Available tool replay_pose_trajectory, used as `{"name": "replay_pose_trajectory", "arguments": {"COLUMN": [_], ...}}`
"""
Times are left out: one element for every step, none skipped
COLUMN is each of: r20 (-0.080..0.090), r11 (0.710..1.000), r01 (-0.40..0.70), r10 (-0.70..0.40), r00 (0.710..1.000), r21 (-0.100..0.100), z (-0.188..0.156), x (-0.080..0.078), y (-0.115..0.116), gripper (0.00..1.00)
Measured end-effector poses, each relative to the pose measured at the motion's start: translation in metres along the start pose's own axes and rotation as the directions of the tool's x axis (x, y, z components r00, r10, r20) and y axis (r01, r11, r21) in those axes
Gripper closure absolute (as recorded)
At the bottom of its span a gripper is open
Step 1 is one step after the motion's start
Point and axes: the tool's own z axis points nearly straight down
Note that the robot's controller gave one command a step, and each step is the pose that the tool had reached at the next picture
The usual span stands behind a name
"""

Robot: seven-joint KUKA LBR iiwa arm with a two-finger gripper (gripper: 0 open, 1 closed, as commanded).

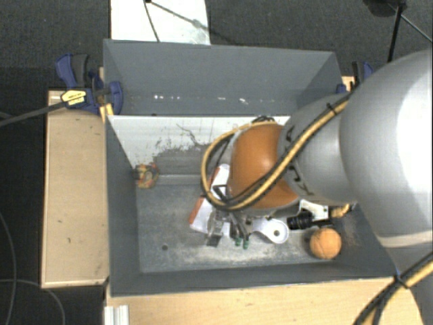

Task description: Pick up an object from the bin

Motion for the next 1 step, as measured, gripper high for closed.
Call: {"name": "replay_pose_trajectory", "arguments": {"r20": [0.005], "r11": [0.999], "r01": [-0.032], "r10": [0.032], "r00": [0.999], "r21": [-0.004], "z": [-0.1853], "x": [0.003], "y": [0.0056], "gripper": [1.0]}}
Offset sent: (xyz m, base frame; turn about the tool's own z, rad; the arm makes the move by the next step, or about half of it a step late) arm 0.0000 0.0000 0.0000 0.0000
